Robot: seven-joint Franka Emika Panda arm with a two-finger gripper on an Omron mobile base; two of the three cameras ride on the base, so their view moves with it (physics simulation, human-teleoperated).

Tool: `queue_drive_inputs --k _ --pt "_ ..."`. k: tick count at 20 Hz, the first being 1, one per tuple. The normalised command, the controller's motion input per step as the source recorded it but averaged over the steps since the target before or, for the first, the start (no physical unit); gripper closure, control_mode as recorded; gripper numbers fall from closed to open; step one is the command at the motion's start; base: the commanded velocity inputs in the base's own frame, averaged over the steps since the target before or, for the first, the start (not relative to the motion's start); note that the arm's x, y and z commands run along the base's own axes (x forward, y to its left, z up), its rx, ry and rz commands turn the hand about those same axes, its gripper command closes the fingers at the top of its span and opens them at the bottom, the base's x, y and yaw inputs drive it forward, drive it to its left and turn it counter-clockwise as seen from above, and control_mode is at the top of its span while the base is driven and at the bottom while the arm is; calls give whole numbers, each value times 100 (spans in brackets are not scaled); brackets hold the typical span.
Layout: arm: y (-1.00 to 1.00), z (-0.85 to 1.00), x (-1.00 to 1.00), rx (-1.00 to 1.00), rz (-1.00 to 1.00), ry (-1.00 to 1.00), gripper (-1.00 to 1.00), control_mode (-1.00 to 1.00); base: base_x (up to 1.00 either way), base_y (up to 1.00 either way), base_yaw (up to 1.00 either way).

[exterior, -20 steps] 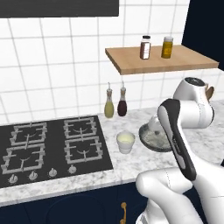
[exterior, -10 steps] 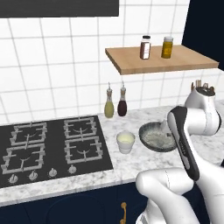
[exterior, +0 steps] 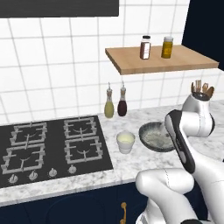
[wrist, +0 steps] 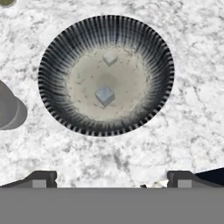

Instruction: Grab a lemon wedge from the fridge and one ice cube from the ice bowl, and put them in the glass of lemonade.

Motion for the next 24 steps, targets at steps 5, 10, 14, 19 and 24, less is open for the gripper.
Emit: queue_drive_inputs --k 5,10,14,19,24 --pt "8 -32 27 0 0 0 -100 -100 0 0 0" --pt "4 -31 31 0 0 3 -100 -100 0 0 0" --pt "0 -20 32 0 0 5 -100 -100 0 0 0" --pt "0 -16 22 0 0 9 -100 -100 0 0 0" --pt "0 -14 16 0 0 6 -100 -100 0 0 0"
